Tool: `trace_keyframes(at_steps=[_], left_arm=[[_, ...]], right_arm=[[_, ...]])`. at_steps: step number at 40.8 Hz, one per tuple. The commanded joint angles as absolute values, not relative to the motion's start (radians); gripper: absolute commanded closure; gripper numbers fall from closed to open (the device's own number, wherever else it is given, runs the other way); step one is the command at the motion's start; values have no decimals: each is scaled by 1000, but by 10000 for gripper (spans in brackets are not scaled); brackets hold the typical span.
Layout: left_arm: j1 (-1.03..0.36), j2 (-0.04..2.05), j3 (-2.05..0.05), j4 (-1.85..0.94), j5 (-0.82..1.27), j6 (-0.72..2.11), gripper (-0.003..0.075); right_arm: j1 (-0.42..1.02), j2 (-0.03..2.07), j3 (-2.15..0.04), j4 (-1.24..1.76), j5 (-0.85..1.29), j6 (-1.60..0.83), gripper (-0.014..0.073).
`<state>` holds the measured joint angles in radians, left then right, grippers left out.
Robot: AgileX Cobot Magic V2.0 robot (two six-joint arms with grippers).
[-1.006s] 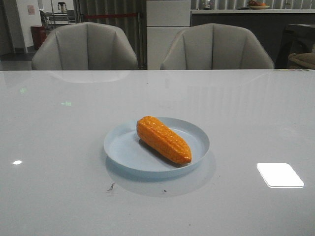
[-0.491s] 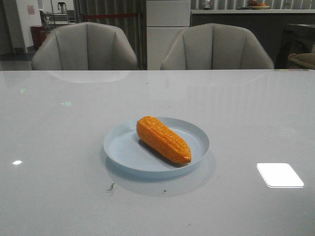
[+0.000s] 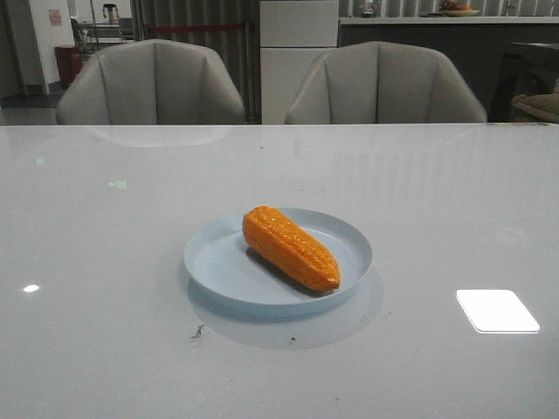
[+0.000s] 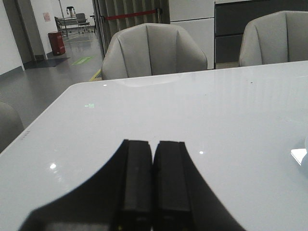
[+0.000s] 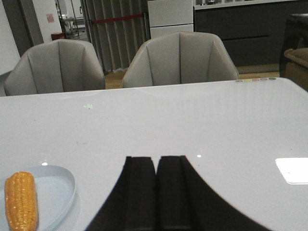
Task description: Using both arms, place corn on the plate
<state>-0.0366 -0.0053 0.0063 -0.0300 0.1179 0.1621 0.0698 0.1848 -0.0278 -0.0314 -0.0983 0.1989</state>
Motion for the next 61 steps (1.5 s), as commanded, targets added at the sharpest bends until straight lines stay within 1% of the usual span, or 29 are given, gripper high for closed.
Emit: trace_keyframes(at_steps=[1,3,10,18,30,61], left_arm=[[-37,-20,44,-39,38,159,634],[-37,-20,44,-39,38,159,634],[-37,-20,44,-39,38,159,634],[-37,-20,44,-39,38,159,634],[-35,-20,44,-39,38,159,634],[-35,-20,44,-39,38,159,634]], right_arm=[[64,192,-11,7,-269,191,566],[64,192,9,7,-282,189,566],[64,157,7,10,-142,129,566],[64,-40,7,27,-37,101,566],[62,-32,7,98,-18,99,566],[62,-32,7,98,-14,99,566]])
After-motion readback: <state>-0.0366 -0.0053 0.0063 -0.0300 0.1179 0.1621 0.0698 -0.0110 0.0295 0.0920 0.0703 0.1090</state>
